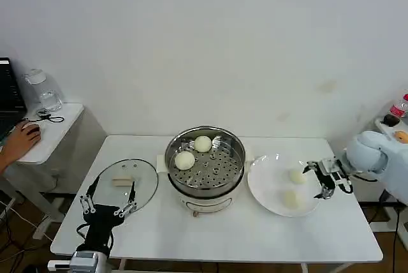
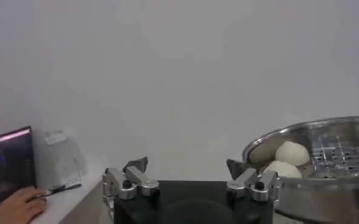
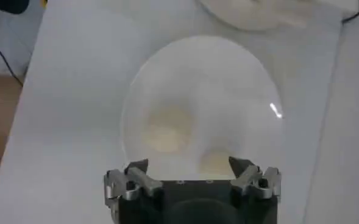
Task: Take steamed baozi put them in steamer then cover it.
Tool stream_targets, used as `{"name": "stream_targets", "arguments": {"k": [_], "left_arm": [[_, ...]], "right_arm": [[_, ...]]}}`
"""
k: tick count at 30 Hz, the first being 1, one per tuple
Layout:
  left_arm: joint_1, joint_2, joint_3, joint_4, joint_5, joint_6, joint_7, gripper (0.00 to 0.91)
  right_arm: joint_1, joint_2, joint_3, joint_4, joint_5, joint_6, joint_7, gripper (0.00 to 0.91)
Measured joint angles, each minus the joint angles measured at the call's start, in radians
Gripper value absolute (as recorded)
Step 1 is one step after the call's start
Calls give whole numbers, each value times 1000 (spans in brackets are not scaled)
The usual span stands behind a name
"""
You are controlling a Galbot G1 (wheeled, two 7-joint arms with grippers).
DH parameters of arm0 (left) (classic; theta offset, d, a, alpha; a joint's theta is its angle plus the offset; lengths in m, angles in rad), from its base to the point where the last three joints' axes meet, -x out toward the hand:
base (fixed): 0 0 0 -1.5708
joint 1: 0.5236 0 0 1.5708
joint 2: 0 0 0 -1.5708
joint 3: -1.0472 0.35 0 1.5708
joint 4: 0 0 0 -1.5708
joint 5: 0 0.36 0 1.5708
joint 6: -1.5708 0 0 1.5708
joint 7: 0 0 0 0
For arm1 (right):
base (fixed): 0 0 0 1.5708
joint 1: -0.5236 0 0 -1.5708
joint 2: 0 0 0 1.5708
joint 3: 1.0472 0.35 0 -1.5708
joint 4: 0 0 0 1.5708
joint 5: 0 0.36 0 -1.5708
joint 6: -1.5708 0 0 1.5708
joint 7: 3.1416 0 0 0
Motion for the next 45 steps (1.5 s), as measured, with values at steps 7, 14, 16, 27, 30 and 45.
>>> {"name": "stream_targets", "arguments": {"k": [7,14,16,27,30,45], "left_arm": [[-2,-6,-6,7,2,0,0,907],[-5,-6,-12,13,1,-1,0,907],[-7,-8,-11,13,1,-1,0,907],[-6,-12,-11,13,1,-1,0,907],[-6,-12,-11,12,1,-1,0,907],[-9,-6,-14,9,-2,1,0,907]], "right_arm": [[-50,75,11,-59,-21,-10,7,907],[-68,145,11,-114,-35,-24,6,907],[-74,158,10,-125,-40,-29,3,887],[-92,192,13,-164,-59,-55,-2,766],[-94,200,14,-169,-61,-62,-6,675],[-61,182,10,-154,-42,-60,-36,625]]}}
